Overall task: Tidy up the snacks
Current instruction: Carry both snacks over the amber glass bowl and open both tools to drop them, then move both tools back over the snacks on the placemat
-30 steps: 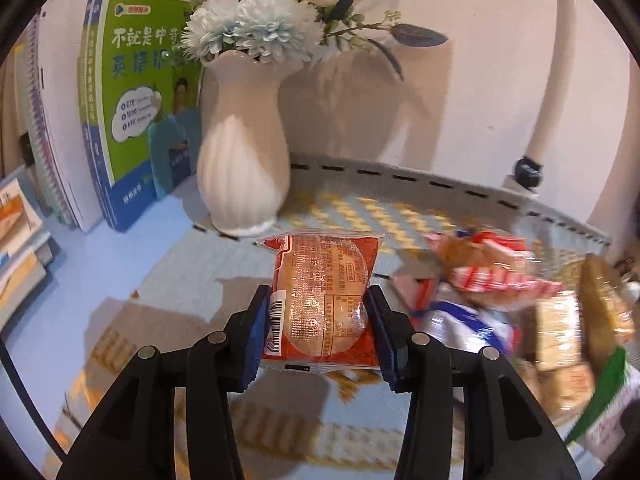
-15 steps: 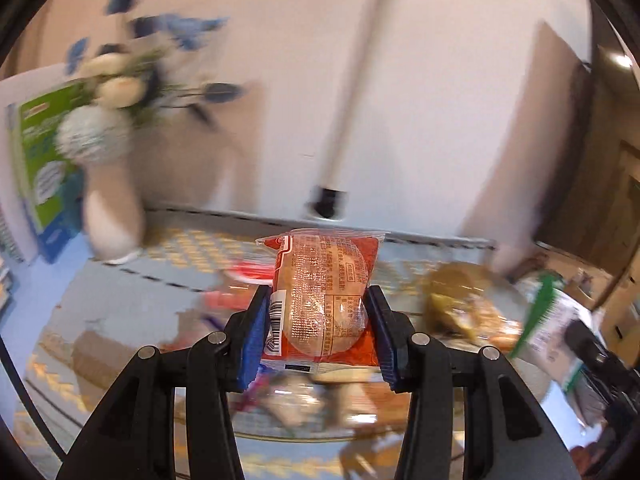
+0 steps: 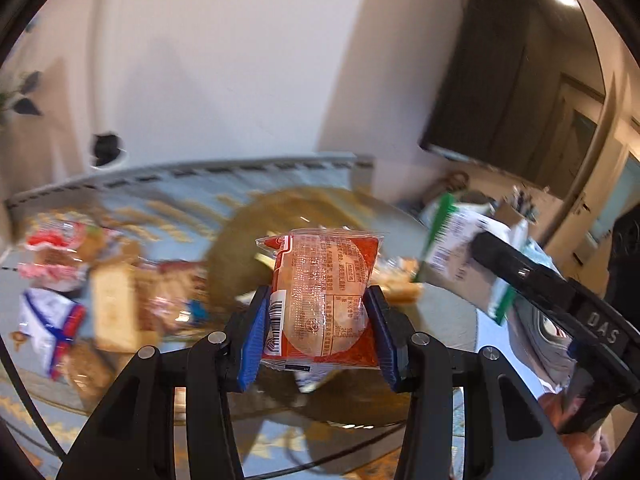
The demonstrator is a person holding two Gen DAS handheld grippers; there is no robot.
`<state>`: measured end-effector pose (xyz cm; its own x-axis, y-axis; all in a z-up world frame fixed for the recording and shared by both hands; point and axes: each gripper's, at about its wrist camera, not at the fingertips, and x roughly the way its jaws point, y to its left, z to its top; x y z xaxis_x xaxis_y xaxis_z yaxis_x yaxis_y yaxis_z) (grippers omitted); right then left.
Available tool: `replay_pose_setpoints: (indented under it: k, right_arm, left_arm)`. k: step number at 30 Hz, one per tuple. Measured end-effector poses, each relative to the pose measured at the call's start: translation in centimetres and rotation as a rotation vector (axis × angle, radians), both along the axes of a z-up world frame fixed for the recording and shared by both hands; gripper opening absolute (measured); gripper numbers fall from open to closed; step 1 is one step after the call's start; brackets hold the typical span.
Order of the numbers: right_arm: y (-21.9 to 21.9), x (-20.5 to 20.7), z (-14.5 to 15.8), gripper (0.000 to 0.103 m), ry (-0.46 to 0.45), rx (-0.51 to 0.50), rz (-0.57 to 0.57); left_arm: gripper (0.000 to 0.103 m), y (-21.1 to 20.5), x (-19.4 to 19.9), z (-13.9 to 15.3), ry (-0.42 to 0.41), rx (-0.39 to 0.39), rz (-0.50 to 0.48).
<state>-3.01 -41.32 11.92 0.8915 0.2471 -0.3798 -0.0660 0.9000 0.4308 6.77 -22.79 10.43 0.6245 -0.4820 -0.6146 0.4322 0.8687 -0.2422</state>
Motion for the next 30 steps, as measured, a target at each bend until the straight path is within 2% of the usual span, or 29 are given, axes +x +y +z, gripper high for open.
replay_pose_setpoints:
  k: [2,3,4,5,7,14,22,30]
  right_arm:
    - [-0.2,0.6,-0.5,0.021,0.047,-0.042,-0.019]
    - [-0.4,1.0,-0.9,0.047,0.083,-0.064,-0.034]
    - [-0.7,1.3,-1.2,0.069,0.106,-0.067,-0.054]
    - [-1.0,1.5,-1.5,0.103,0.127,-0.063,-0.07]
    - [-1.5,1.2,-1.8,0.103,0.111,-0.047,-0.066]
    - [-0.5,1.5,-1.9,0.103,0.136,-0.035,-0.071]
    - [5.0,1.3,0.4,0.103,0.087,-0.09,-0.005]
    - [11.3,2.3,1.2,0.103,0.068,-0.105,0.081]
  left_arm:
    - [0.058,-1.4,0.1,-0.5,0.016,0.035,-0.035]
    - [0.082,-2.0,0.2,-0.7,0.017,0.079,-0.025]
    - [0.095,-2.3,0.1,-0.9,0.004,0.114,-0.001]
    - [0.096,-2.3,-0.1,-0.9,-0.027,0.132,0.021]
    - [0.096,-1.8,-0.3,-0.8,-0.049,0.122,0.009]
    - [0.096,0.4,0.5,-0.9,-0.022,0.103,0.037]
    - [0.096,5.5,1.0,-0.5,-0.013,0.068,0.118]
    - [0.096,12.8,1.7,0.4,-0.023,0.05,0.218]
